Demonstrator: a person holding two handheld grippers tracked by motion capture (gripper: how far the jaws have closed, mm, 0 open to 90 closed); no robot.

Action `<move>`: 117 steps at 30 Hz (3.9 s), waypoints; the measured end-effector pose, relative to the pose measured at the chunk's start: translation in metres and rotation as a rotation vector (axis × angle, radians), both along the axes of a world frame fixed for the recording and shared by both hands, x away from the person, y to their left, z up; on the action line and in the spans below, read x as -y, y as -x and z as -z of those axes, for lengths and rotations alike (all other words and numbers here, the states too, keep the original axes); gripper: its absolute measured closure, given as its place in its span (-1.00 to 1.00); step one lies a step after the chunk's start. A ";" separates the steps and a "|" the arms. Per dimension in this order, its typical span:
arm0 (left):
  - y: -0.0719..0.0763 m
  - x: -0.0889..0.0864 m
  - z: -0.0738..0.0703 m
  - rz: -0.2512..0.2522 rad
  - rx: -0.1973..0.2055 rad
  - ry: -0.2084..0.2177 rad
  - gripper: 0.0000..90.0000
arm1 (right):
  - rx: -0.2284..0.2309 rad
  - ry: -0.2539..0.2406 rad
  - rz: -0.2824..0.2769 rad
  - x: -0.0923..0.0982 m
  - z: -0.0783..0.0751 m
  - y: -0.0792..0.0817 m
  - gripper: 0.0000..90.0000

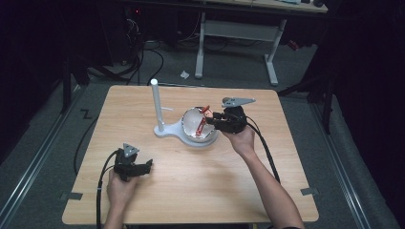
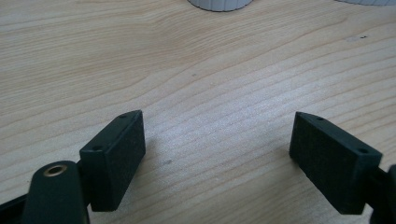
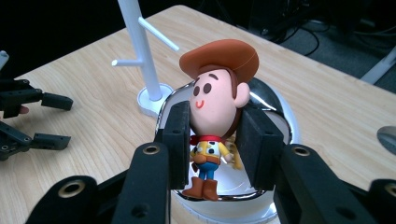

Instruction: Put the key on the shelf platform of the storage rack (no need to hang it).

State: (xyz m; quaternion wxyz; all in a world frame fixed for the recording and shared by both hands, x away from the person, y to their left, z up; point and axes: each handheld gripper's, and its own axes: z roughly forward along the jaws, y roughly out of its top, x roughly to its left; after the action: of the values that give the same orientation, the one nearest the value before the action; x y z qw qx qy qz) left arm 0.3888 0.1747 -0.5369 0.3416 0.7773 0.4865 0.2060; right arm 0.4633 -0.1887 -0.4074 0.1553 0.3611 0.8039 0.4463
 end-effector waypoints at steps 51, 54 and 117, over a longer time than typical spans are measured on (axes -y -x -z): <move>0.000 0.000 0.000 0.000 0.000 0.002 -0.58 | -0.070 0.079 0.019 -0.012 0.030 -0.015 0.25; 0.000 0.000 0.000 0.000 0.000 0.002 -0.58 | -0.058 0.069 0.019 -0.009 0.028 -0.012 0.23; 0.000 0.000 0.000 -0.001 0.000 0.002 -0.58 | -0.008 0.002 0.162 0.092 -0.003 0.045 0.11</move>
State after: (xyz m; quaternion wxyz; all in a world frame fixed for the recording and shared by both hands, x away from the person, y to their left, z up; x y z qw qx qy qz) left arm 0.3889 0.1746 -0.5369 0.3422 0.7768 0.4868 0.2059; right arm 0.4182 -0.2804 -0.4047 0.1878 0.4266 0.7732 0.4300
